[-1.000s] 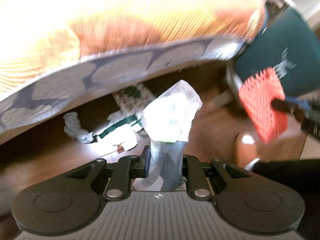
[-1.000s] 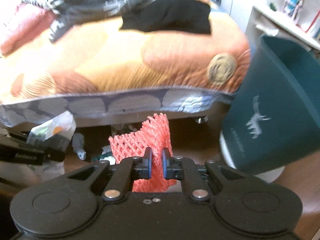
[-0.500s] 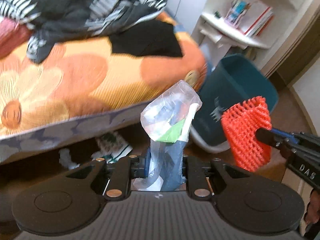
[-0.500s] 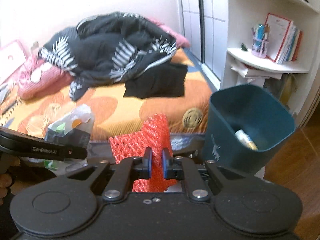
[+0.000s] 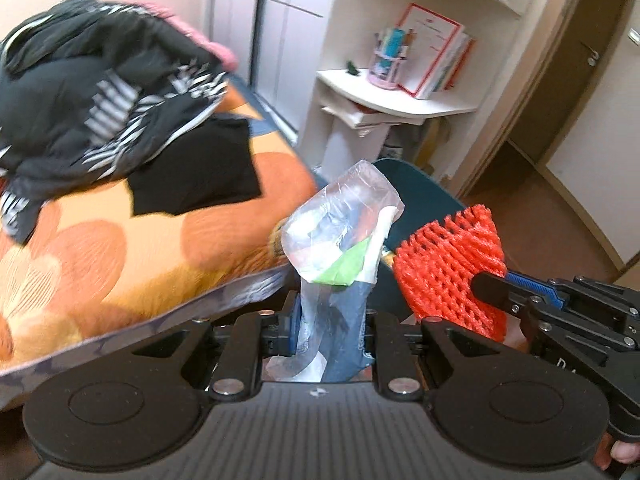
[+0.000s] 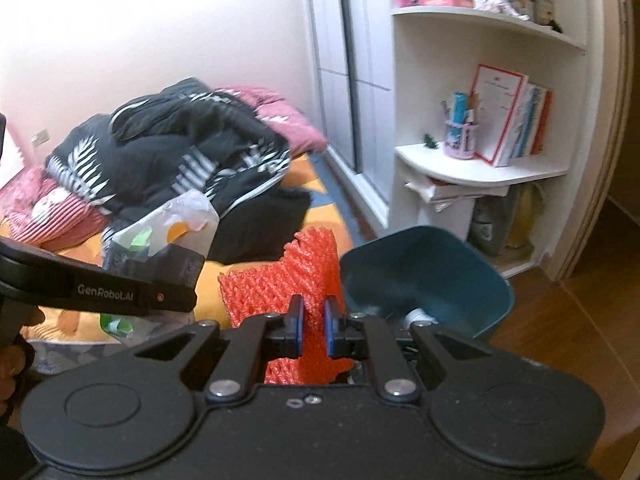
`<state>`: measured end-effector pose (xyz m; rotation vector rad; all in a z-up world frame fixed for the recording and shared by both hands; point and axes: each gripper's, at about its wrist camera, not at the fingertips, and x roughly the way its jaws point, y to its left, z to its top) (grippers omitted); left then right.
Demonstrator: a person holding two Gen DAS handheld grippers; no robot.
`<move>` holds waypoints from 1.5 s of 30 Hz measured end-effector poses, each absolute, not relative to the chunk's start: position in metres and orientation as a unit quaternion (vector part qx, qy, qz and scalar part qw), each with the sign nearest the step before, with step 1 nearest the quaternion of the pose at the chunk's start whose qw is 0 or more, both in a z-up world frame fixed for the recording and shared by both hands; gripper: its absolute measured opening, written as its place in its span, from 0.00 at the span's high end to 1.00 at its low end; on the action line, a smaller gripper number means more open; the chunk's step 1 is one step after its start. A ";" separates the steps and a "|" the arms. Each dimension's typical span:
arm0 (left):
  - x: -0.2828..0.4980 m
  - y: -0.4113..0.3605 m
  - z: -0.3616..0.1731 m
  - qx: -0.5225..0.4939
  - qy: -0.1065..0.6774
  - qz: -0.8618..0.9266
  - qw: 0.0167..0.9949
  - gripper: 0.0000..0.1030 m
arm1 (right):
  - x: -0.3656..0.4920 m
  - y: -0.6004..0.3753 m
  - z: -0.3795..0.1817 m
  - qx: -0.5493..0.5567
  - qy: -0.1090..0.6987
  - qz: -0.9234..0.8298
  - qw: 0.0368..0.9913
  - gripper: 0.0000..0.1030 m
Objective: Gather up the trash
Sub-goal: 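Carry the bag with left tool while right tool carries the red mesh to the wastebasket, then open both tools to drop the bag and red mesh into the wastebasket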
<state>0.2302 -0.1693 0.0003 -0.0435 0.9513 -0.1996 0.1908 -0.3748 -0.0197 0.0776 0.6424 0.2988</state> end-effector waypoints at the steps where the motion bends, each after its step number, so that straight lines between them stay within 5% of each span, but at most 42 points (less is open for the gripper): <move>1: 0.236 -0.177 0.000 -0.017 0.457 -0.101 0.883 0.84 | 0.194 -0.380 -0.019 0.038 0.313 0.140 0.939 0.90; 15: 0.317 -0.266 -0.027 0.020 0.480 -0.145 0.865 0.84 | 0.264 -0.456 -0.046 0.070 0.324 0.059 0.942 0.90; 41: 0.435 -0.319 -0.175 0.040 0.576 -0.130 0.806 0.84 | 0.380 -0.480 -0.171 0.112 0.430 0.007 0.896 0.86; 45: 0.443 -0.321 -0.190 0.042 0.589 -0.126 0.798 0.71 | 0.382 -0.481 -0.180 0.108 0.435 0.006 0.894 0.81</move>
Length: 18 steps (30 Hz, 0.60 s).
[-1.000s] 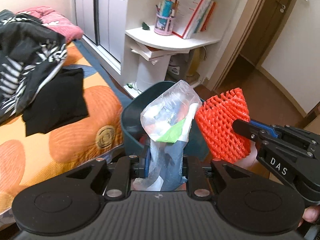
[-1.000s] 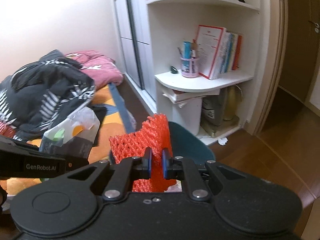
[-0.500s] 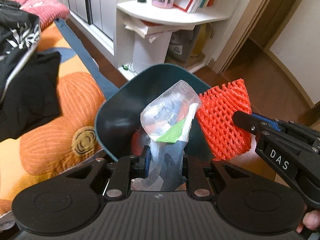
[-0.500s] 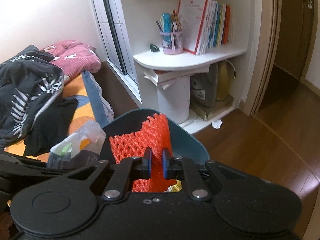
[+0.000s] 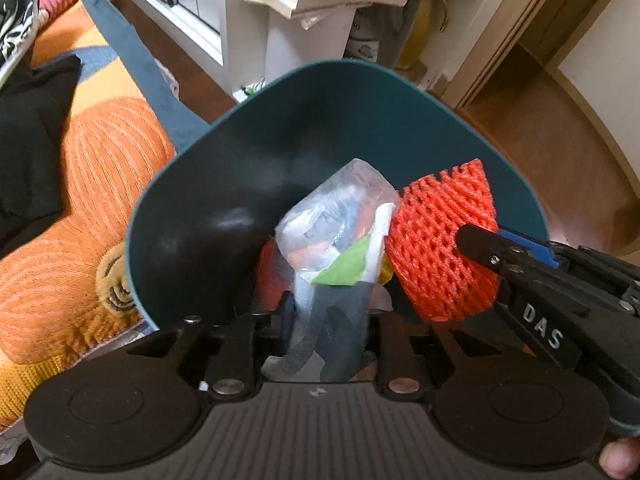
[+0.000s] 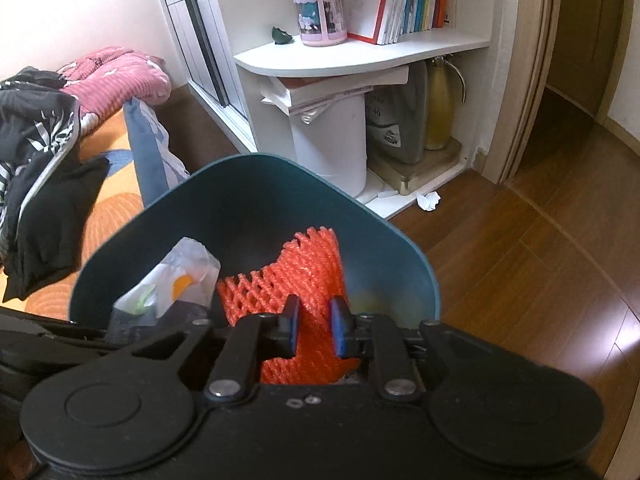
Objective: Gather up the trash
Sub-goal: 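Open both tools to drop the bag and red mesh into the wastebasket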
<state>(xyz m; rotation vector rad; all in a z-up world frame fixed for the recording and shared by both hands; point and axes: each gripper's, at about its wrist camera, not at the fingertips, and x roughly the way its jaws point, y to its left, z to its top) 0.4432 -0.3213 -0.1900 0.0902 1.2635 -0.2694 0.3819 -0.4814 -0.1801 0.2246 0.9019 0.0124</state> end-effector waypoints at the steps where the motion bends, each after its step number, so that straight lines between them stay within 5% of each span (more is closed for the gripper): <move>1: 0.444 -0.321 -0.193 0.042 0.589 -0.126 0.797 0.65 | 0.382 -0.482 -0.181 0.107 0.435 0.007 0.894 0.80; 4: 0.443 -0.326 -0.196 0.046 0.582 -0.137 0.800 0.52 | 0.382 -0.482 -0.184 0.106 0.434 0.007 0.895 0.77; 9: 0.442 -0.328 -0.194 0.047 0.580 -0.136 0.802 0.49 | 0.378 -0.488 -0.180 0.103 0.425 0.001 0.899 0.68; 13: 0.437 -0.321 -0.186 0.037 0.577 -0.131 0.806 0.34 | 0.371 -0.493 -0.170 0.107 0.409 0.005 0.906 0.59; 18: 0.421 -0.308 -0.163 0.026 0.564 -0.136 0.814 0.34 | 0.354 -0.492 -0.149 0.107 0.397 0.013 0.911 0.58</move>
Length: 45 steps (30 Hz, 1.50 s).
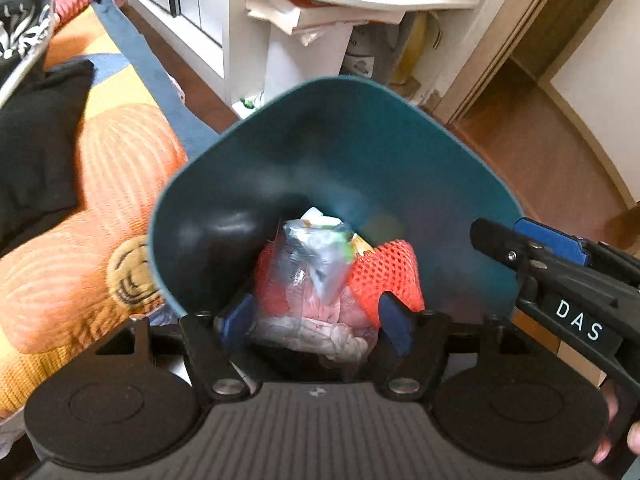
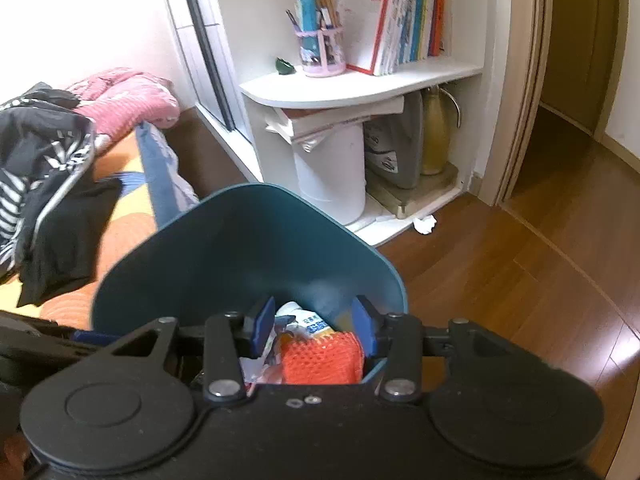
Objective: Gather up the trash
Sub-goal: 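Open both tools to drop the bag and red mesh into the wastebasket, then move both tools under the bed toward the crumpled paper and tissue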
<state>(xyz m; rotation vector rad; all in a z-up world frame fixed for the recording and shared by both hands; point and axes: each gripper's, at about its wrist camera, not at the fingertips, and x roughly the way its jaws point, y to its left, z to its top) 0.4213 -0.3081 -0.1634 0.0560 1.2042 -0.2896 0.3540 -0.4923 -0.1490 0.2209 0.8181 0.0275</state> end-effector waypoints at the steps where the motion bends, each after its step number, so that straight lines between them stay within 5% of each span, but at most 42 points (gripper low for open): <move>1: 0.416 -0.305 -0.156 0.025 0.559 -0.136 0.817 0.34 | 0.350 -0.492 -0.145 0.105 0.394 0.016 0.913 0.58; 20: 0.295 -0.224 -0.014 -0.011 0.464 -0.142 0.874 0.33 | 0.233 -0.433 -0.026 0.092 0.320 0.119 0.935 0.53; 28: 0.236 -0.171 0.021 -0.035 0.429 -0.129 0.893 0.24 | 0.191 -0.394 0.007 0.084 0.290 0.182 0.936 0.53; 36: 0.195 -0.107 0.027 -0.057 0.412 -0.078 0.906 0.17 | 0.173 -0.345 0.000 0.067 0.309 0.228 0.921 0.52; 39: 0.186 -0.080 0.018 -0.060 0.407 -0.054 0.910 0.01 | 0.172 -0.325 -0.010 0.061 0.321 0.246 0.913 0.52; 45: 0.182 -0.019 -0.015 -0.104 0.419 -0.019 0.902 0.00 | 0.174 -0.282 -0.038 0.043 0.346 0.265 0.899 0.52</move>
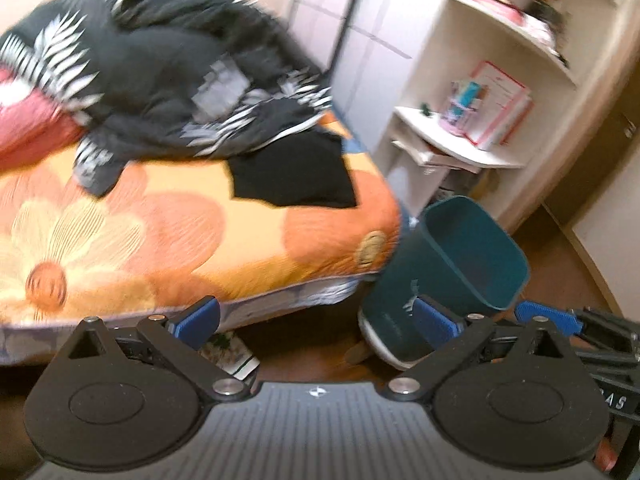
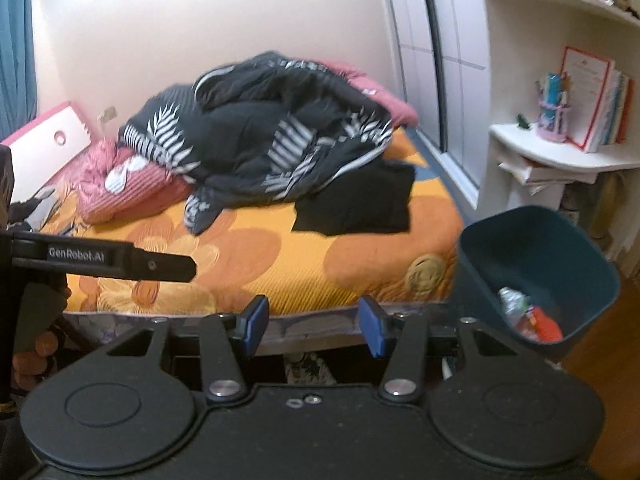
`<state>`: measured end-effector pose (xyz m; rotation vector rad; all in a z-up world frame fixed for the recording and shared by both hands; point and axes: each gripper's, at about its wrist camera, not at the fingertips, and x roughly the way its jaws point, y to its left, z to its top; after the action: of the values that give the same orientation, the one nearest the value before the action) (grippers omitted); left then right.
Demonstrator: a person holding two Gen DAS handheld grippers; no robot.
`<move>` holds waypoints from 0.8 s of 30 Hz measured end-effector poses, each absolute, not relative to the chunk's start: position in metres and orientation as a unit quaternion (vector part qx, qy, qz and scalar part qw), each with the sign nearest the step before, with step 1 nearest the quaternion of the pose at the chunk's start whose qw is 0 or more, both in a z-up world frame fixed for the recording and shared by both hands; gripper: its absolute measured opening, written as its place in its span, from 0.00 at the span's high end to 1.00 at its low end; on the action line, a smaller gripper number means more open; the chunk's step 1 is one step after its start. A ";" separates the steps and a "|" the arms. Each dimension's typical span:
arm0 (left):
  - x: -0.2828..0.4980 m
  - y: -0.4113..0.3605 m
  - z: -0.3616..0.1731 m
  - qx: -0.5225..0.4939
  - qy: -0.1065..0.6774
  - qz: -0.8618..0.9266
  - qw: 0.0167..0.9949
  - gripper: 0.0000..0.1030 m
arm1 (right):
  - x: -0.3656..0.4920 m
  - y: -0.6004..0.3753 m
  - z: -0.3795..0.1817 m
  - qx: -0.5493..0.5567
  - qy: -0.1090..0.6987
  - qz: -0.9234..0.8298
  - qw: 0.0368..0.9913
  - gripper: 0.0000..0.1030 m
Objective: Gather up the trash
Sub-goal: 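Move both tools under the bed toward the crumpled paper and tissue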
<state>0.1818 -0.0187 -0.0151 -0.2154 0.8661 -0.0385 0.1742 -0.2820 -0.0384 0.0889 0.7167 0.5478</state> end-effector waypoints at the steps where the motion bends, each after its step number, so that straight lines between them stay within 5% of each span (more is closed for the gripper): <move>1: 0.182 -0.007 -0.023 -0.115 0.422 -0.011 0.899 0.00 | 0.176 -0.276 -0.045 0.043 0.352 0.267 0.896 0.52; 24: 0.224 0.175 -0.253 -0.121 0.592 0.160 0.780 0.00 | 0.262 -0.141 -0.259 0.010 0.560 0.305 0.770 0.51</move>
<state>0.2237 0.1748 -0.2527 -0.2611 1.2797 0.3458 0.2620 -0.1413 -0.2586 0.0224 1.2142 0.6622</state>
